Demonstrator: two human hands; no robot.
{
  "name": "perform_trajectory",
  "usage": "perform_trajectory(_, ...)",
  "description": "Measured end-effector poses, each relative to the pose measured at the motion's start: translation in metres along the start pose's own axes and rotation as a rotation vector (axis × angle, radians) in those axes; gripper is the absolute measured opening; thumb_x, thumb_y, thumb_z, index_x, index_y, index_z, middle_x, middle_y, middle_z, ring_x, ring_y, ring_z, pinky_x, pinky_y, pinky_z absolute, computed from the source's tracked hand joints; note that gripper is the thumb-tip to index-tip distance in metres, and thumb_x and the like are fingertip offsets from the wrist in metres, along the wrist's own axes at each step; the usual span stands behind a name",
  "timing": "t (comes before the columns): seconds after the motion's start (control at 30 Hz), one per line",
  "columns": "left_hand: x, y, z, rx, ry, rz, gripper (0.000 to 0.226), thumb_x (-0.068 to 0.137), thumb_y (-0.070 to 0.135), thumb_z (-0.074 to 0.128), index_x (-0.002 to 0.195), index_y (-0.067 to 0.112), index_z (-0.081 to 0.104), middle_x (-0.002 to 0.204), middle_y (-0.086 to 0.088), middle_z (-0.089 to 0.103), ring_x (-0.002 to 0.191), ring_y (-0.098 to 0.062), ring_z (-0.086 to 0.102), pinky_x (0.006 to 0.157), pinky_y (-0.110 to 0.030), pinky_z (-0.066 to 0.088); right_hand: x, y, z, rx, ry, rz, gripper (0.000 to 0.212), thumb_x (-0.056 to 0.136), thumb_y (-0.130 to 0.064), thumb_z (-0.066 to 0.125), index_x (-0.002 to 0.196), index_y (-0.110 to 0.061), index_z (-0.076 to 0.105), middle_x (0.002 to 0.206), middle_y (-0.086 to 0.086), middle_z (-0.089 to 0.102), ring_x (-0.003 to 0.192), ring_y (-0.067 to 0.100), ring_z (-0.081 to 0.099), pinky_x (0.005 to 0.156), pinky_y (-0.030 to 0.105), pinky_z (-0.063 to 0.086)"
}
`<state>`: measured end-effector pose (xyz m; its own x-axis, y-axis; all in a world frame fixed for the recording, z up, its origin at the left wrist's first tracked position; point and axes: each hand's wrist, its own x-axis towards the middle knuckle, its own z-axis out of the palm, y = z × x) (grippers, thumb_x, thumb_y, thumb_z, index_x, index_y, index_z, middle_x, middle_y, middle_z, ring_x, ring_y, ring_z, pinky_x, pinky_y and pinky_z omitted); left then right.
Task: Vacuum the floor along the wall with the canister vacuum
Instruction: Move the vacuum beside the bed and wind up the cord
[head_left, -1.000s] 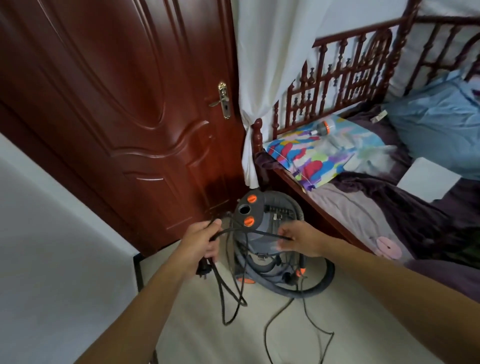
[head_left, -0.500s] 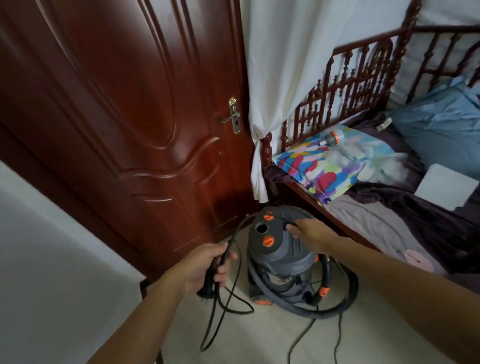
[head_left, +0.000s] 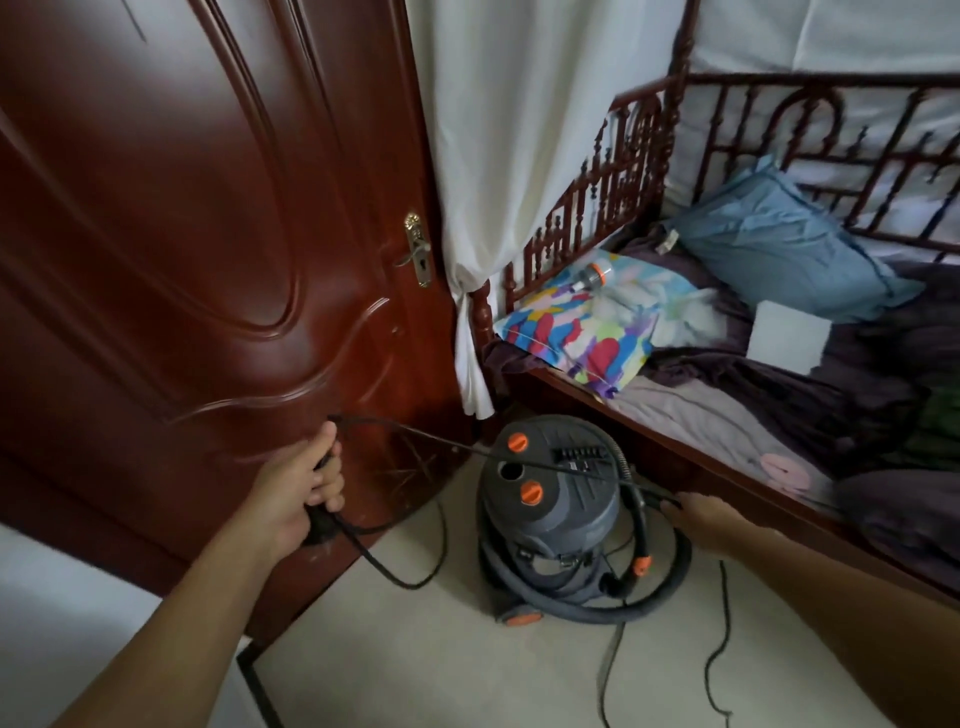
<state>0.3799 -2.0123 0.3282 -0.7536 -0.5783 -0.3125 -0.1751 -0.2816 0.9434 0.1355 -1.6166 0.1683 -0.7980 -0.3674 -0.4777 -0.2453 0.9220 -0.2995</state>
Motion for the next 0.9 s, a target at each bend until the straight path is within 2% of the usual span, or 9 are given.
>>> perform_trajectory(0.07,0.007,-0.01,0.019,0.123,-0.052,0.005,0.023,0.1,0.023,0.048,0.083,0.007,0.052,0.048,0.002,0.032,0.035,-0.008,0.025,0.038,-0.019,0.027,-0.018,-0.037,-0.016,-0.122,-0.041,-0.141,0.035,0.102,-0.048,0.037,0.122,-0.022,0.05,0.119,0.015,0.064,0.112,0.034,0.06,0.086,0.036,0.044)
perform_trajectory(0.17,0.012,-0.025,0.05,0.271,-0.106,-0.006,0.017,0.1,0.014,0.047,0.088,0.005,0.053,0.059,-0.009,0.057,0.039,-0.011,0.041,0.036,-0.02,0.028,-0.053,-0.096,-0.037,-0.198,-0.044,-0.396,0.017,0.102,-0.041,0.038,0.103,-0.024,0.041,0.099,0.011,0.064,0.088,0.03,0.059,0.071,0.035,0.04)
perform_trajectory(0.3,0.008,-0.039,0.086,0.263,-0.219,-0.089,0.015,0.103,0.016,0.041,0.098,0.007,0.052,0.083,-0.017,0.074,0.056,-0.016,0.065,0.043,-0.023,0.04,-0.096,-0.149,-0.062,0.014,0.128,-0.777,0.017,0.103,-0.025,0.048,0.102,-0.013,0.058,0.086,-0.006,0.061,0.072,0.008,0.053,0.067,0.02,0.04)
perform_trajectory(0.4,-0.002,-0.048,0.108,0.248,-0.308,-0.136,0.019,0.104,0.018,0.039,0.096,0.007,0.052,0.065,-0.018,0.068,0.05,-0.022,0.062,0.054,-0.029,0.042,-0.102,-0.161,-0.071,0.189,0.279,-0.821,0.014,0.101,-0.025,0.053,0.1,-0.014,0.061,0.078,-0.016,0.053,0.063,-0.002,0.047,0.062,0.013,0.035)
perform_trajectory(0.47,-0.006,-0.051,0.117,0.221,-0.329,-0.147,0.019,0.103,0.017,0.04,0.09,0.007,0.049,0.049,-0.007,0.047,0.038,-0.019,0.044,0.051,-0.029,0.037,-0.093,-0.152,-0.072,0.196,0.348,-0.769,0.014,0.098,-0.031,0.059,0.099,-0.018,0.062,0.074,-0.018,0.051,0.064,0.001,0.045,0.061,0.021,0.038)
perform_trajectory(0.57,-0.007,-0.04,0.123,0.207,-0.303,-0.096,0.025,0.102,0.019,0.042,0.078,0.012,0.042,0.049,0.0,0.029,0.036,-0.011,0.023,0.045,-0.026,0.03,-0.069,-0.115,-0.065,0.124,0.355,-0.604,0.02,0.09,-0.037,0.068,0.089,-0.021,0.056,0.069,-0.012,0.053,0.067,0.012,0.05,0.063,0.033,0.041)
perform_trajectory(0.67,-0.006,-0.023,0.124,0.172,-0.259,-0.013,0.029,0.102,0.021,0.043,0.074,0.013,0.042,0.048,0.002,0.025,0.037,-0.011,0.02,0.043,-0.024,0.029,-0.038,-0.059,-0.043,0.02,0.312,-0.259,0.011,0.094,-0.033,0.059,0.09,-0.023,0.056,0.087,0.002,0.065,0.088,0.028,0.06,0.066,0.032,0.04)
perform_trajectory(0.77,-0.003,-0.007,0.111,0.101,-0.167,0.051,0.031,0.102,0.023,0.045,0.072,0.015,0.042,0.045,0.004,0.025,0.036,-0.011,0.02,0.045,-0.027,0.027,-0.018,0.02,-0.015,0.031,0.227,0.111,0.011,0.094,-0.025,0.053,0.094,-0.017,0.062,0.109,0.012,0.069,0.104,0.031,0.063,0.079,0.033,0.049)
perform_trajectory(0.9,0.002,0.001,0.081,0.142,-0.011,0.088,0.033,0.101,0.026,0.047,0.071,0.016,0.041,0.044,0.005,0.025,0.034,-0.011,0.02,0.043,-0.027,0.026,-0.014,0.11,0.009,0.063,0.171,0.35,0.028,0.097,-0.025,0.051,0.113,-0.008,0.067,0.12,0.018,0.067,0.112,0.034,0.063,0.089,0.035,0.05)
